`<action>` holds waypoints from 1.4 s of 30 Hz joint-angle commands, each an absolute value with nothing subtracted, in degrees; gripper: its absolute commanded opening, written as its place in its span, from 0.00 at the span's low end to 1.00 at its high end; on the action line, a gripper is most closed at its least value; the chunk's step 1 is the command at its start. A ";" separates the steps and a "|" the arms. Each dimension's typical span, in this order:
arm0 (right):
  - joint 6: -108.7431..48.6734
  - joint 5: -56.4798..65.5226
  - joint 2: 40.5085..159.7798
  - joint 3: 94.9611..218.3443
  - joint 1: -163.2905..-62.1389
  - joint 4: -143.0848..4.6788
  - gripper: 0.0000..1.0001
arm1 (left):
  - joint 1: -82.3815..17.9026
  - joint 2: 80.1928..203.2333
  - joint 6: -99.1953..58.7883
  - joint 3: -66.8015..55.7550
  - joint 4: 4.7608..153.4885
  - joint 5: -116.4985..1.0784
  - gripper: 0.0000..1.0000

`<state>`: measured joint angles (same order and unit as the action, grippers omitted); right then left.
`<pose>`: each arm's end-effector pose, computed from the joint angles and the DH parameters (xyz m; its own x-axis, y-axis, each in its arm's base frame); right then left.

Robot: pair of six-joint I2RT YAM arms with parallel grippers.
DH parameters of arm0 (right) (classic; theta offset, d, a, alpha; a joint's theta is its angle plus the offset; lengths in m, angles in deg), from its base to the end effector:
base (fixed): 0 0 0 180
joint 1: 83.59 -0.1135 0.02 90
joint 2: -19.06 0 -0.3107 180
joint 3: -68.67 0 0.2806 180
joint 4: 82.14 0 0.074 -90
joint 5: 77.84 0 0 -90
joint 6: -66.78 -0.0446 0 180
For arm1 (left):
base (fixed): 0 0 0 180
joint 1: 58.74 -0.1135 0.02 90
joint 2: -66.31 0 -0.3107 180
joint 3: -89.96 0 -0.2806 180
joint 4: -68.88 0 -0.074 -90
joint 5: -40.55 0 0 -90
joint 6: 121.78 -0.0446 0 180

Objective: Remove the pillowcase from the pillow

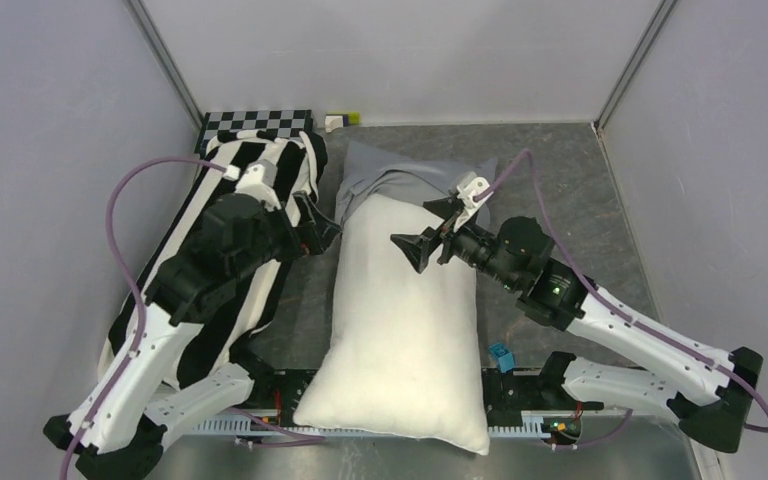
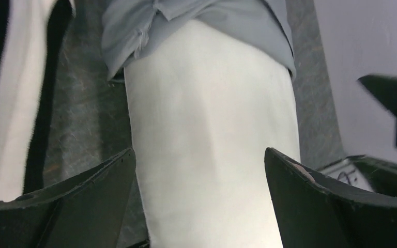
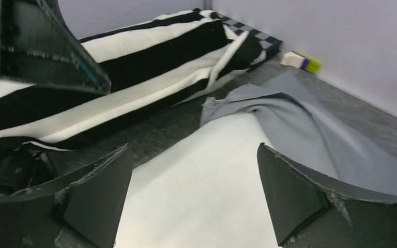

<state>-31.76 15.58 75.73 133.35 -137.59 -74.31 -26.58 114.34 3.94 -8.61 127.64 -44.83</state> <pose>0.1466 0.1972 0.4126 -0.1129 0.0968 -0.9889 -0.7642 0.6276 0.1487 0.1319 -0.0787 0.4482 -0.5682 -0.3302 -0.7538 0.1690 0.8496 -0.4996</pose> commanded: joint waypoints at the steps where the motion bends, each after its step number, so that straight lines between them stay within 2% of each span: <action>1: -26.66 26.06 70.73 135.70 -137.64 -64.70 0.98 | -19.28 118.30 1.88 -9.10 129.65 -43.18 1.00; 7: -20.44 41.71 65.06 130.08 -137.68 -58.07 0.98 | -6.13 123.04 4.59 -9.59 128.39 -32.17 1.00; 13: -21.43 55.21 63.19 121.09 -137.64 -60.34 0.98 | 6.79 134.04 6.82 -4.31 129.12 -20.16 1.00; 22: -22.69 62.68 58.65 111.84 -137.27 -66.39 0.98 | 8.44 151.03 6.12 0.84 129.71 -16.29 1.00; 24: -22.36 62.36 59.41 111.26 -136.75 -66.31 0.98 | 6.59 153.99 10.58 1.06 132.07 -16.12 1.00; 28: -22.78 57.10 61.40 111.69 -135.45 -67.16 0.98 | 1.65 151.80 10.84 -8.60 122.08 -25.24 1.00; 29: -22.73 55.58 62.05 111.69 -135.06 -68.02 0.98 | 1.11 150.96 10.65 -10.76 120.13 -26.02 0.97; 30: -22.57 54.41 62.72 111.69 -134.84 -68.83 0.98 | 0.76 150.26 10.18 -11.92 119.12 -26.75 0.88; 33: -20.92 53.17 65.96 111.60 -134.24 -72.27 0.98 | -0.18 148.28 9.41 -14.46 118.93 -26.56 0.44; 36: -19.53 51.94 69.97 112.49 -133.23 -74.78 0.98 | -0.62 144.31 8.20 -16.36 119.04 -26.23 0.07; 37: -19.17 51.89 71.47 112.97 -132.87 -75.41 0.98 | -0.76 142.81 7.83 -16.37 119.74 -26.20 0.03; 42: -17.87 52.39 77.35 115.58 -128.96 -77.78 0.98 | -1.66 135.99 6.20 -15.29 124.86 -26.19 0.02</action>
<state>-19.89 52.59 74.44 112.02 -131.95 -73.07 -0.20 140.98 8.44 -15.00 118.96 -27.52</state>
